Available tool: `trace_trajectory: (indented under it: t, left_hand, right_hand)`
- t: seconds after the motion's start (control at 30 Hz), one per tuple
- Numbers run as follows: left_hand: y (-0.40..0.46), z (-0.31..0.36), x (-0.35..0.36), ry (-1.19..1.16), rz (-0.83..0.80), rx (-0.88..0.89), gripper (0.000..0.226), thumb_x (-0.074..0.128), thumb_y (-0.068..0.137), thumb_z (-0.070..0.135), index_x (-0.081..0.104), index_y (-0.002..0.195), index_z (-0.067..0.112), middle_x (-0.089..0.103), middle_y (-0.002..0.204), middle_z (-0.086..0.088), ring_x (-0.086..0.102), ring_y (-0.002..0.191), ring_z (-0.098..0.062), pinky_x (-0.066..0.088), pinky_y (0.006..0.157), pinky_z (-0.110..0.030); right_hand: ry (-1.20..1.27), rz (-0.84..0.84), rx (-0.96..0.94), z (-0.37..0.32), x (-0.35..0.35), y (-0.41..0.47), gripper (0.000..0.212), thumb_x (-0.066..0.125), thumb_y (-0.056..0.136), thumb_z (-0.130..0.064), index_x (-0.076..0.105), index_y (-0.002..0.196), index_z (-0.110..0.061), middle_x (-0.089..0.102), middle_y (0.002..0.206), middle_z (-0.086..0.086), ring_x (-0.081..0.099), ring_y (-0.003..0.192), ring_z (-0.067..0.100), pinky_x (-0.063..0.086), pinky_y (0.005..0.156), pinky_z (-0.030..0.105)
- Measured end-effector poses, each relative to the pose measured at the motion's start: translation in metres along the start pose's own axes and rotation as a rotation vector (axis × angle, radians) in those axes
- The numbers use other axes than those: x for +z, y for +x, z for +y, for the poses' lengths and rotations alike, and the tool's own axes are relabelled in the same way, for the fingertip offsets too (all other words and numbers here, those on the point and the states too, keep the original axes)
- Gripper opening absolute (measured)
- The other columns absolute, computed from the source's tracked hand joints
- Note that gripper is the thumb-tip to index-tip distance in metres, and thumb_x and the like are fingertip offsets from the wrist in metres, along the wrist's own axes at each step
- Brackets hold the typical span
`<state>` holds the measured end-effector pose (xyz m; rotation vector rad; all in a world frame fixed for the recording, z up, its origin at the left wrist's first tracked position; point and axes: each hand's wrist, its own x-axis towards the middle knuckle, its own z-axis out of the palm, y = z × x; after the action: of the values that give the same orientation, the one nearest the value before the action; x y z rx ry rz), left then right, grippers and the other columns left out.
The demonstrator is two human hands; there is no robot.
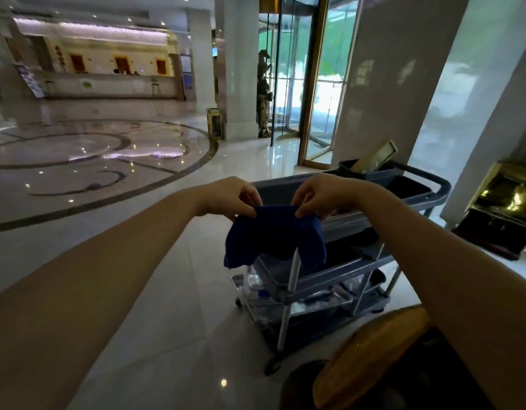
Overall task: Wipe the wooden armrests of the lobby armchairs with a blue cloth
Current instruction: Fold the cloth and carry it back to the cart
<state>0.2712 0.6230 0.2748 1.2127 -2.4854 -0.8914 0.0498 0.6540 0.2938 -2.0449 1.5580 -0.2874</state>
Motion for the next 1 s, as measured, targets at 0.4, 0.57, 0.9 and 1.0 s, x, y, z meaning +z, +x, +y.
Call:
trace_trajectory:
  t: [0.4,0.57,0.9,1.0]
  left_hand:
    - [0.264,-0.084,-0.116,0.129,-0.148,0.249,0.015,0.063,0.080,0.014,0.062,0.081,0.029,0.064,0.078,0.015,0.062,0.068,0.008,0.045,0.054,-0.005]
    - [0.369,-0.111,-0.112,0.156,-0.211,0.348,0.012,0.062,0.078,0.013,0.065,0.087,0.022,0.064,0.077,0.014,0.061,0.072,0.002,0.043,0.062,-0.012]
    - [0.568,-0.150,-0.067,0.224,-0.298,0.493,0.014,0.063,0.072,0.014,0.063,0.077,0.027,0.058,0.068,0.017,0.057,0.064,0.004,0.037,0.058,-0.007]
    - [0.602,-0.166,-0.034,0.223,-0.352,0.527,0.015,0.062,0.068,0.012,0.065,0.079,0.022,0.057,0.067,0.014,0.054,0.060,0.003,0.034,0.058,-0.007]
  right_hand:
    - [0.080,0.191,0.261,0.062,-0.092,0.199,0.011,0.067,0.080,-0.012,0.066,0.090,-0.017,0.065,0.080,-0.004,0.066,0.072,0.012,0.056,0.056,0.018]
    - [0.063,0.276,0.339,0.124,-0.108,0.260,0.010,0.068,0.079,-0.015,0.067,0.082,-0.024,0.068,0.079,-0.003,0.067,0.073,0.011,0.055,0.056,0.017]
    - [-0.047,0.418,0.533,0.251,-0.124,0.361,0.016,0.067,0.078,-0.017,0.069,0.095,-0.016,0.060,0.082,-0.004,0.057,0.078,0.011,0.045,0.071,0.024]
    - [-0.063,0.407,0.602,0.286,-0.109,0.375,0.017,0.066,0.078,-0.017,0.068,0.095,-0.016,0.056,0.084,-0.004,0.055,0.081,0.012,0.043,0.072,0.026]
